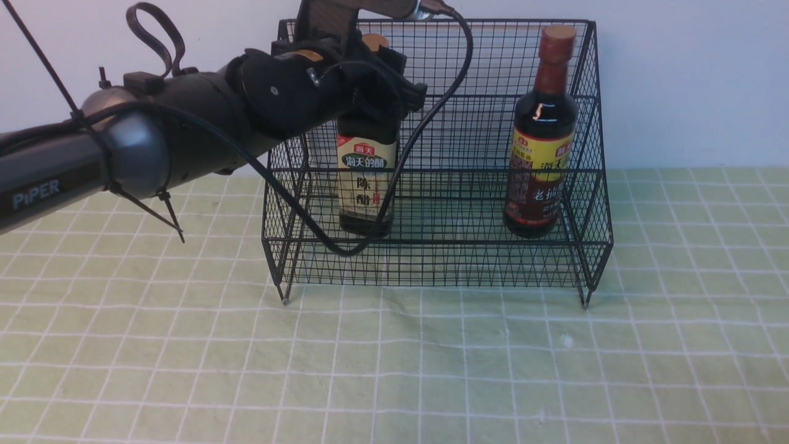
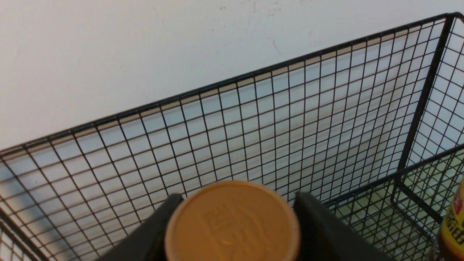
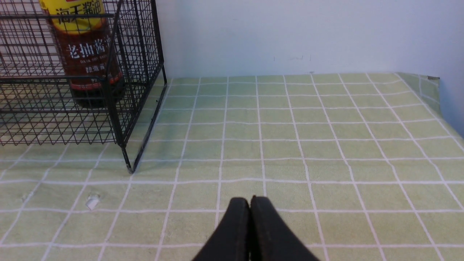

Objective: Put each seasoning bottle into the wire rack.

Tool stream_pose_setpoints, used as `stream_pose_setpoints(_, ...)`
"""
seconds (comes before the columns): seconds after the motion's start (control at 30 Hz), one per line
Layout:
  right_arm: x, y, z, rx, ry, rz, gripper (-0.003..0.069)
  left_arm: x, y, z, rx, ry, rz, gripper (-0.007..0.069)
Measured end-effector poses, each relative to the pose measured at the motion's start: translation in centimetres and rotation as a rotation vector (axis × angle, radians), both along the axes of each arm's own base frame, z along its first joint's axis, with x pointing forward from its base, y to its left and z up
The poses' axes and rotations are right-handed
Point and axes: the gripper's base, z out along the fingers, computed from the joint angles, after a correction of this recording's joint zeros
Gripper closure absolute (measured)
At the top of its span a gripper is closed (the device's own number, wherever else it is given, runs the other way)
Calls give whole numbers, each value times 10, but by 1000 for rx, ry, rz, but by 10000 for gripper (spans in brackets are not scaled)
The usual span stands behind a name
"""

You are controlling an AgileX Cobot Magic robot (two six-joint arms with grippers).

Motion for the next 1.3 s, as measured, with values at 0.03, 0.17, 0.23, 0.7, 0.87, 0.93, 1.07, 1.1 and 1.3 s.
stream_pose_setpoints(0.03,0,0,0,0,0,0,671,0,0,0,2,-1,-1,263)
stream_pose_setpoints(0.17,0,0,0,0,0,0,671,-2,1,8,21,-30,-8,174)
stream_pose_setpoints(0.23,0,0,0,0,0,0,671,-5,2,15,22,-44,-11,153)
stream_pose_setpoints(0.7,0,0,0,0,0,0,671,-50,24,101,99,-298,-30,209)
stream_pose_setpoints(0.87,0,0,0,0,0,0,671,-78,38,139,-1,-361,-9,426)
stream_pose_setpoints(0.93,0,0,0,0,0,0,671,-94,47,158,-95,-379,5,552)
stream_pose_setpoints(1.07,0,0,0,0,0,0,671,-132,66,194,-304,-395,7,624)
stream_pose_setpoints(1.1,0,0,0,0,0,0,671,-132,66,194,-312,-391,7,625)
stream_pose_setpoints(1.3,0,0,0,0,0,0,671,-187,88,225,-449,-342,-207,631)
